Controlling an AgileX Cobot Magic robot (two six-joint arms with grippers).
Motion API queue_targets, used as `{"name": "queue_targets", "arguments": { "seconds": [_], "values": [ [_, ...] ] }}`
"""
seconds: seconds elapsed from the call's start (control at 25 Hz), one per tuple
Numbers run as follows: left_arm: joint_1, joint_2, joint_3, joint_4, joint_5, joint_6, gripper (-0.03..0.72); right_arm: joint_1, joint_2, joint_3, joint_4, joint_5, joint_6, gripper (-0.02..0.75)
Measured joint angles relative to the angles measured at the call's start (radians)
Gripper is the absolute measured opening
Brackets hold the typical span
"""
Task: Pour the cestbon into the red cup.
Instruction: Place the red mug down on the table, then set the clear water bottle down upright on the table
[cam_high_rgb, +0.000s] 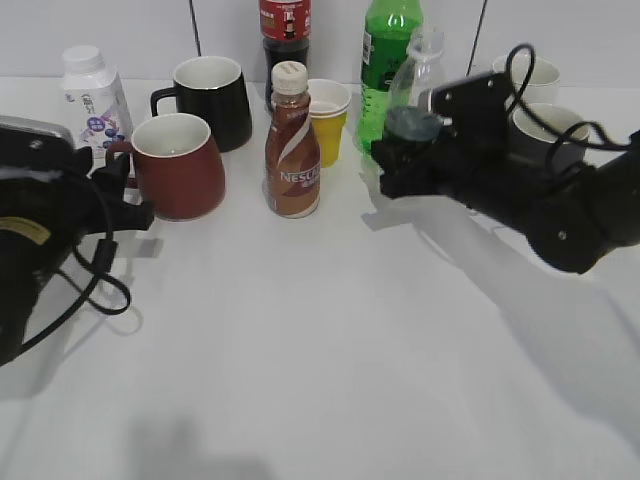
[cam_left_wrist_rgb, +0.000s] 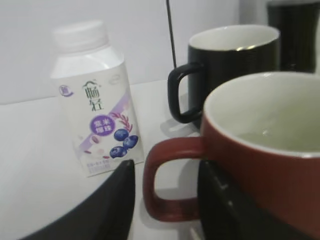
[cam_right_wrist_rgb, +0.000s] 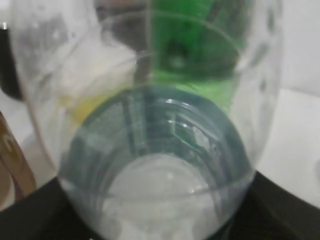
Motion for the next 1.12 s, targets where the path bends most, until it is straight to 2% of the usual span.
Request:
{"name": "queue_targets", "arguments": {
  "seconds": [0.2,0.32,0.52,0.72,0.96,1.12],
  "values": [
    [-0.037,-0.122,0.077,-0.047,0.0,0.0,0.321,0.0,0.073,-0.003,-0.014,-0.061,0.005,0.477],
    [-0.047,-0.213,0.098,-0.087,0.074,0.0,0.321,0.0,0.076,-0.004,-0.03,-0.067,0.027,0.479],
    [-0.048,-0.378,0.101,-0.094,0.311,-0.001,0.321,0.0,0.074,0.009,-0.033,-0.067,0.066,0.645],
    [-0.049,-0.544,0.101,-0.097,0.514,-0.001,0.321,0.0,0.01,0.067,-0.035,-0.045,0.07,0.661],
    [-0.049,-0.749,0.101,-0.097,0.761,-0.003,0.321,0.0,-0.131,0.112,-0.06,0.197,0.082,0.661],
    [-0.049,-0.869,0.093,-0.097,0.984,-0.003,0.321,0.0,-0.224,0.115,-0.13,0.398,0.162,0.655]
  ]
}}
